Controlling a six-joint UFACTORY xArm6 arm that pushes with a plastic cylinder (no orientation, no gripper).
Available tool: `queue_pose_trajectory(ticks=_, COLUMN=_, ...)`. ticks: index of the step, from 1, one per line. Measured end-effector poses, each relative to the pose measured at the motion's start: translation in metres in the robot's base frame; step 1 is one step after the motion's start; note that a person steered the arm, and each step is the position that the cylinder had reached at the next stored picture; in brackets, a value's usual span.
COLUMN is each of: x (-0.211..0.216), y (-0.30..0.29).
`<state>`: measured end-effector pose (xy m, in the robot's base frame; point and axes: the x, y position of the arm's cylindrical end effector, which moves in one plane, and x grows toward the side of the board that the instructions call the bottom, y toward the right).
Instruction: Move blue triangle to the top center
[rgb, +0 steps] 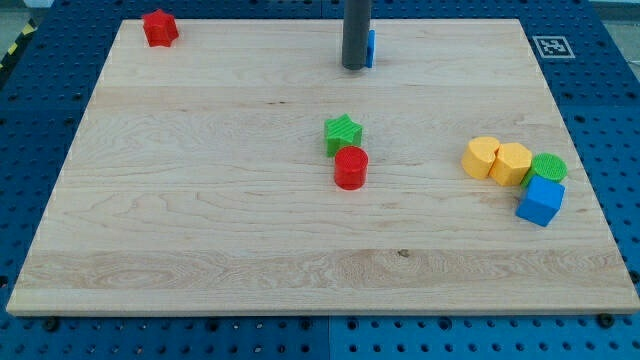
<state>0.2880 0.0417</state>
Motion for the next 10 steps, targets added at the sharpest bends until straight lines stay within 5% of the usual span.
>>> queue_pose_trajectory(ticks=3, x=0.016, y=0.010)
queue_pose_trajectory(ticks=10, x=-0.091, y=0.034)
